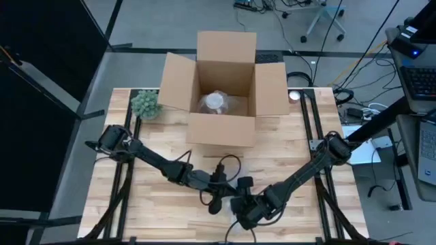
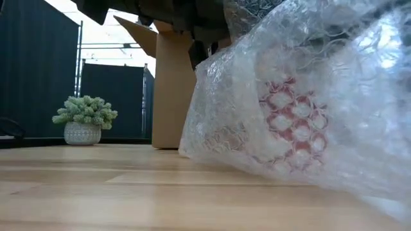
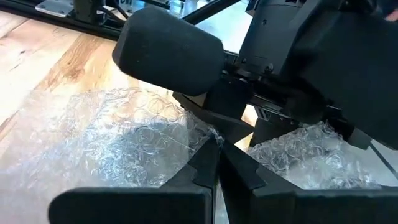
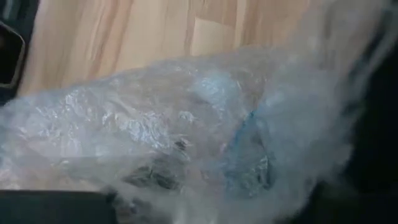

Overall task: Wrap mug
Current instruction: Wrap the red mug with bubble wrap

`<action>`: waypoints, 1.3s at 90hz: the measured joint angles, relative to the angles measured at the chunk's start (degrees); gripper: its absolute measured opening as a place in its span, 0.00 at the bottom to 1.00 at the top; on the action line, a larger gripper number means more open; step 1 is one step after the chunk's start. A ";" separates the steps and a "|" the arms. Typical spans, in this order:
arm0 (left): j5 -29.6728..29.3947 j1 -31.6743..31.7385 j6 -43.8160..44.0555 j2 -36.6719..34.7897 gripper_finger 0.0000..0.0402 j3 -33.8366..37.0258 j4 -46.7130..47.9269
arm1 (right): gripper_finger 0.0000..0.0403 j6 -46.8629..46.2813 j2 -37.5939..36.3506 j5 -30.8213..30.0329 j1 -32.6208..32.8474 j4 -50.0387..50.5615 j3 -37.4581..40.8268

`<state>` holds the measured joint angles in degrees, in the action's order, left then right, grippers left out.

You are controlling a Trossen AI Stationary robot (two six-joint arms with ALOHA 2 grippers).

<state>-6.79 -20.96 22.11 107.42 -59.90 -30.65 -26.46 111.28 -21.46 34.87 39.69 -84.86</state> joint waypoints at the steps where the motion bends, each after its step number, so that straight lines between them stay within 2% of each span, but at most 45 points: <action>1: -0.06 -0.01 0.00 0.00 0.00 0.00 0.00 | 0.44 -0.83 0.00 0.24 -0.05 -0.01 0.00; 12: -0.09 0.06 0.00 0.00 0.00 0.00 0.07 | 0.44 -7.04 -0.07 3.70 -0.37 0.34 -0.09; 26: -0.02 -0.05 0.00 0.01 0.00 0.00 -0.27 | 0.44 -2.40 -0.07 3.43 -0.28 0.71 -0.09; 38: -0.02 -0.01 0.00 0.01 0.00 0.00 -0.29 | 0.46 -1.90 -0.09 3.54 -0.40 2.27 -0.17; 73: 0.31 -0.05 0.00 0.00 0.00 -0.10 -0.43 | 0.64 -2.36 -1.25 5.29 -0.26 24.04 -14.04; 91: 0.31 -0.01 0.00 0.00 0.00 -0.09 -0.25 | 0.65 -2.62 -1.29 3.01 0.18 26.34 -16.86; 104: 0.31 -0.05 0.00 0.00 0.00 -0.09 -0.07 | 0.65 -1.04 -1.21 -2.34 0.13 26.44 -15.57; 117: 0.31 -0.05 -0.04 0.02 0.00 -0.09 -0.04 | 0.65 1.94 -1.30 -1.35 0.24 30.05 -16.99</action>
<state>-6.48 -21.02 22.07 107.44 -59.99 -30.70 -24.51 109.98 -22.81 35.11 69.74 -101.85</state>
